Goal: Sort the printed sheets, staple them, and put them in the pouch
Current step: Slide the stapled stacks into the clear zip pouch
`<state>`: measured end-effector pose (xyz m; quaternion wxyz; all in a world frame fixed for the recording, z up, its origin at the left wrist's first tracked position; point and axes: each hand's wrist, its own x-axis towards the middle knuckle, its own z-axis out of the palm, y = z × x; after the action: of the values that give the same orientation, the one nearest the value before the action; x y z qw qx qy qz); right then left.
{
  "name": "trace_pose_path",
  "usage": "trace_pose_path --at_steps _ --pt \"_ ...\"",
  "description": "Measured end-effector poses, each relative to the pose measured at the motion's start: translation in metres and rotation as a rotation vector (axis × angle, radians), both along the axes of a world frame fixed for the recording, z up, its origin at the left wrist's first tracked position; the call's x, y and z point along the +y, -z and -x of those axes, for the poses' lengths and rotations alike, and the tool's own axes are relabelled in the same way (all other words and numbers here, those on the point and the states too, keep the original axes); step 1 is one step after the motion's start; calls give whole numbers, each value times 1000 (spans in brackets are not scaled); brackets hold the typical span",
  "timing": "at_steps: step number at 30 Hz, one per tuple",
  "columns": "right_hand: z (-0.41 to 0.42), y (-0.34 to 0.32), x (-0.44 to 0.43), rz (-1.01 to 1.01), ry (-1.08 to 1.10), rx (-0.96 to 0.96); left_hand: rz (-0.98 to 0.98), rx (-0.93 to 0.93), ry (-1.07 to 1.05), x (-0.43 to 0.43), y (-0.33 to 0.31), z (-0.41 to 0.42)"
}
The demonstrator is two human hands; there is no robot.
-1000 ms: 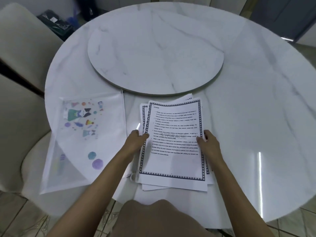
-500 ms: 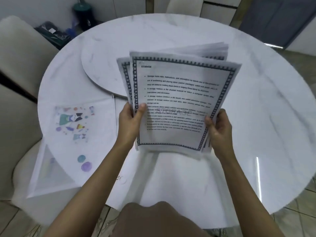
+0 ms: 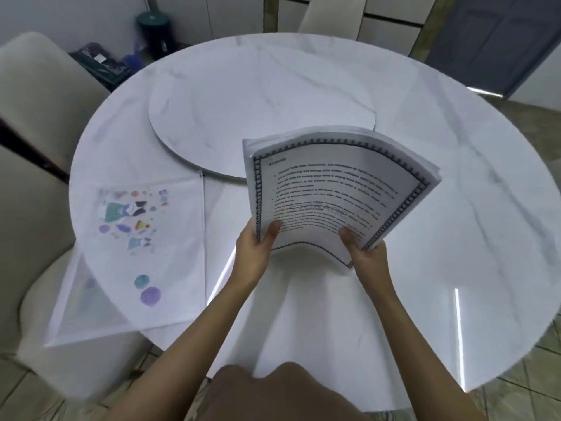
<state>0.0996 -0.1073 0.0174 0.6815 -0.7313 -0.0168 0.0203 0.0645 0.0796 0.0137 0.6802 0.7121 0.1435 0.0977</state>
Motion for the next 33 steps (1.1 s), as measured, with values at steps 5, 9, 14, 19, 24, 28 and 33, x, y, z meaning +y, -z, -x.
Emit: trace_pose_path --at_steps 5,9,14,19,24,28,33 --pt "6 10 -2 101 -25 -5 2 23 -47 2 -2 3" --pt "4 7 3 187 -13 -1 -221 122 4 32 -2 5" --pt "4 11 8 271 12 7 -764 474 -111 88 39 21" --pt "5 15 10 306 25 9 -912 784 -180 95 56 46" --pt "4 14 12 351 21 -8 -937 693 -224 101 49 50" --pt "4 8 14 345 9 -13 -907 584 -220 114 43 56" --pt "8 -3 32 188 39 24 -727 481 -323 111 35 66"
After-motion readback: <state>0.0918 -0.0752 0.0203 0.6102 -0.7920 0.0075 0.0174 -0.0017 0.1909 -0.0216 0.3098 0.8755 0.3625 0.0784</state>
